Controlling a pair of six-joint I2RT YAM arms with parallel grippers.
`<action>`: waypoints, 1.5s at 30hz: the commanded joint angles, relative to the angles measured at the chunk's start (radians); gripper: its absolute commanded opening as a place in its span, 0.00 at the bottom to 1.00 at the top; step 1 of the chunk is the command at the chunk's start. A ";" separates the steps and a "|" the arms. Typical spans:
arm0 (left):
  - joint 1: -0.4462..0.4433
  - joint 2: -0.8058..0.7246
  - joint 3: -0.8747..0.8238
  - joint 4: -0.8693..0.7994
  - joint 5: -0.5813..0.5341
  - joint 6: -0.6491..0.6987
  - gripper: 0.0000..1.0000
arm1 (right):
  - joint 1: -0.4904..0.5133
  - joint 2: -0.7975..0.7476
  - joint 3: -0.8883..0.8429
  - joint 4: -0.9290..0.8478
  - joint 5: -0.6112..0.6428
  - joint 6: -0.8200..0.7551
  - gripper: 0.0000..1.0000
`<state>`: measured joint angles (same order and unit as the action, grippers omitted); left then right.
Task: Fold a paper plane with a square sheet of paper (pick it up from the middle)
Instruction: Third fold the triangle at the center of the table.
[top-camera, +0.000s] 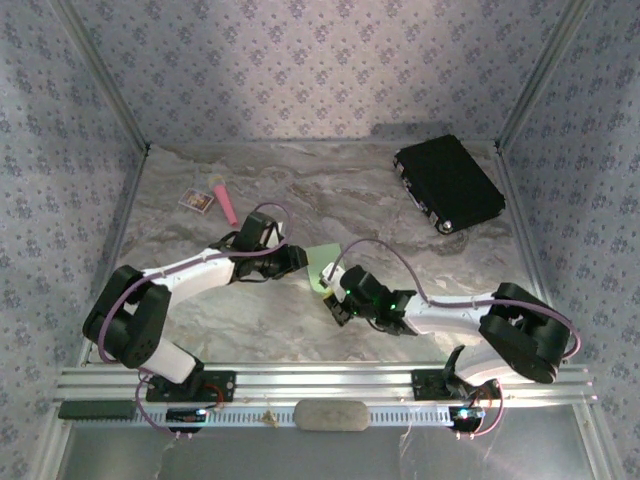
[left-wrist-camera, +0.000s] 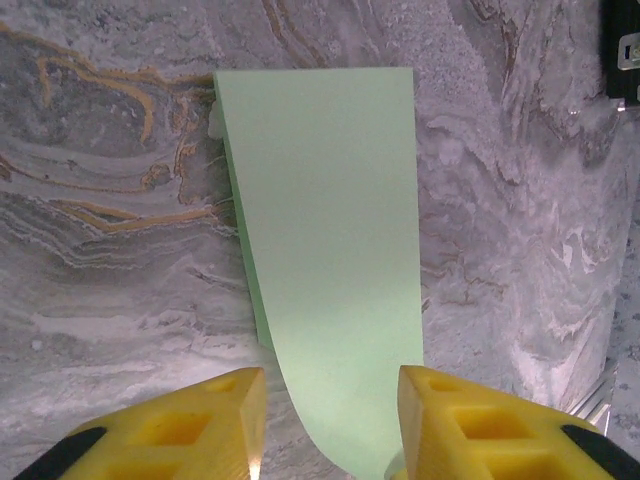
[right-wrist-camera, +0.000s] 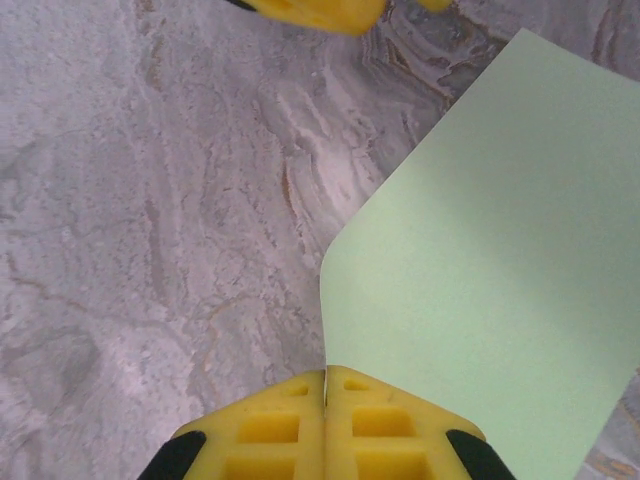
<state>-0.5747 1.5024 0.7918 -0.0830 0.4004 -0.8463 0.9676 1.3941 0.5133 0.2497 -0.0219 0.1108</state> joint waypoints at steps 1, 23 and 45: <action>0.011 0.022 0.067 -0.014 0.023 0.030 0.36 | -0.030 -0.028 0.019 -0.037 -0.174 0.041 0.00; 0.013 0.192 0.233 -0.018 0.110 0.061 0.29 | -0.089 -0.052 0.024 -0.056 -0.233 0.055 0.00; 0.011 0.247 0.295 -0.014 0.125 0.076 0.29 | -0.161 -0.020 0.063 -0.123 -0.433 0.158 0.00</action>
<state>-0.5667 1.7298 1.0554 -0.0940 0.4942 -0.7933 0.8192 1.3643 0.5610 0.1444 -0.3882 0.2283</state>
